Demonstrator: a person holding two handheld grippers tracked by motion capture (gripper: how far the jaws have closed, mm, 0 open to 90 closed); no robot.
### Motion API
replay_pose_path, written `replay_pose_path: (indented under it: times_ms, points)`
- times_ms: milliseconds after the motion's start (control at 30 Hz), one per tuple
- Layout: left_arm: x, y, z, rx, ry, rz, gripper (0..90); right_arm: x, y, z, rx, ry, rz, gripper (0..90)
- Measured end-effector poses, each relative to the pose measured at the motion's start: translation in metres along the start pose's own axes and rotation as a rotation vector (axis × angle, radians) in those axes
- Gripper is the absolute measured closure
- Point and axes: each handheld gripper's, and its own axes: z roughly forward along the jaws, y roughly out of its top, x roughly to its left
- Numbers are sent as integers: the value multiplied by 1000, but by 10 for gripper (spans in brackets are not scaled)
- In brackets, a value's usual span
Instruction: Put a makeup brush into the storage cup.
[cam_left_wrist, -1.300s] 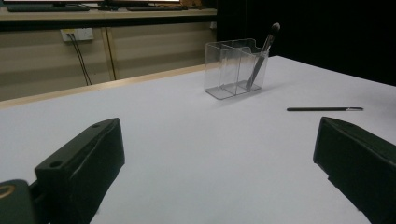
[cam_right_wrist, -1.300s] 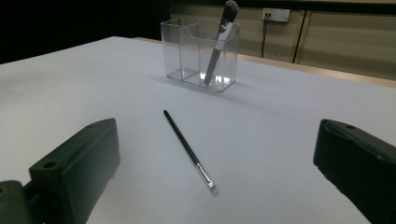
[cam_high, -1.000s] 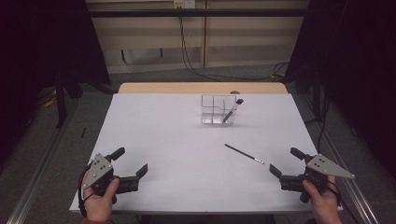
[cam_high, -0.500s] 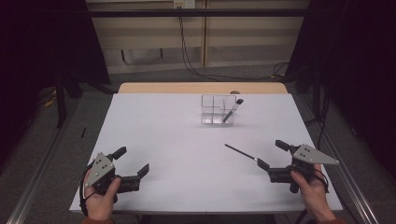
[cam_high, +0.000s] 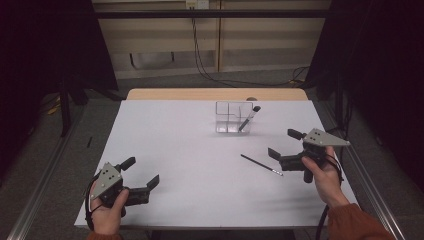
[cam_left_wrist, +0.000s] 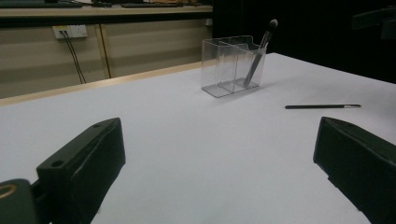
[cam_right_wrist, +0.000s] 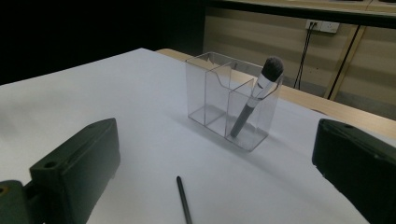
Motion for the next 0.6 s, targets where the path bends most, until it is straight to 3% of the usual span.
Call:
replay_pose_path:
  times_ms: [167,233,467,600]
  points:
    - [0,1,-1,-2,7,-2,22,-4,2,11,14,17,3,8]
    - [-2,2,-1,-6,10,2,22,-5,0,15,34,53,6,12]
    - [-3,1,0,1,11,6,23,-1,-2,18,78,60,4,12]
    - [-1,1,-2,2,13,3,22,-5,-5,22,141,58,22,12]
